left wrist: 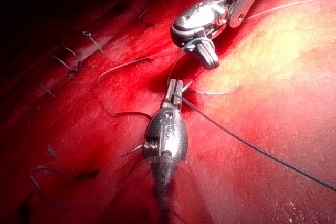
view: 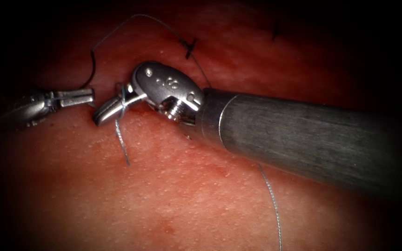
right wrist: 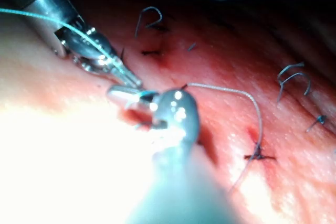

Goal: Wound Closure

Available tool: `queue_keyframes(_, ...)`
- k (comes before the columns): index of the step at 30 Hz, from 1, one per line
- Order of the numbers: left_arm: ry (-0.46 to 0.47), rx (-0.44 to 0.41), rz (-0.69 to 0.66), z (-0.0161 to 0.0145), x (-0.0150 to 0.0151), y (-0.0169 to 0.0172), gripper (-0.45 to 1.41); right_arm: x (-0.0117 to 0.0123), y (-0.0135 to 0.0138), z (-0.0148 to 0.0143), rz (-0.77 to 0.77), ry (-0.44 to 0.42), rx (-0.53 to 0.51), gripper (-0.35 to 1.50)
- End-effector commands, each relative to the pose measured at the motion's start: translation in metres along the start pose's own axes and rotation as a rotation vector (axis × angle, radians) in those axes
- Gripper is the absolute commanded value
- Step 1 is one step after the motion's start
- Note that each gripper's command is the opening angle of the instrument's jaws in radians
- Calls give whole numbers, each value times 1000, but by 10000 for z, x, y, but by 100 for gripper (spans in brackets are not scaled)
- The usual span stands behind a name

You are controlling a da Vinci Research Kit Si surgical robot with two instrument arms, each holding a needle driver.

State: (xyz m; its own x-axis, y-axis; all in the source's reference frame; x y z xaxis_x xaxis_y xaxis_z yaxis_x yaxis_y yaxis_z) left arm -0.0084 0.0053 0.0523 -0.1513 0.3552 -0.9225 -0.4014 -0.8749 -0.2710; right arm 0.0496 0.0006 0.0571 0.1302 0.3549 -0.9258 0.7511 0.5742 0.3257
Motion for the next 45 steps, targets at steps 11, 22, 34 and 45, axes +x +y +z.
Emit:
queue_keyframes(11,2,-8,4,10,-5,-3,-45,-8,3,19,-64,-253,201,83)
queue_keyframes(22,-2,-16,-6,8,-5,-3,-45,-23,-8,29,-95,-340,269,104)
queue_keyframes(34,4,-23,-13,8,-9,2,-45,-45,-3,38,-106,-448,287,78)
queue_keyframes(45,10,-35,-34,7,-12,10,-45,-58,9,38,-234,-532,299,5)
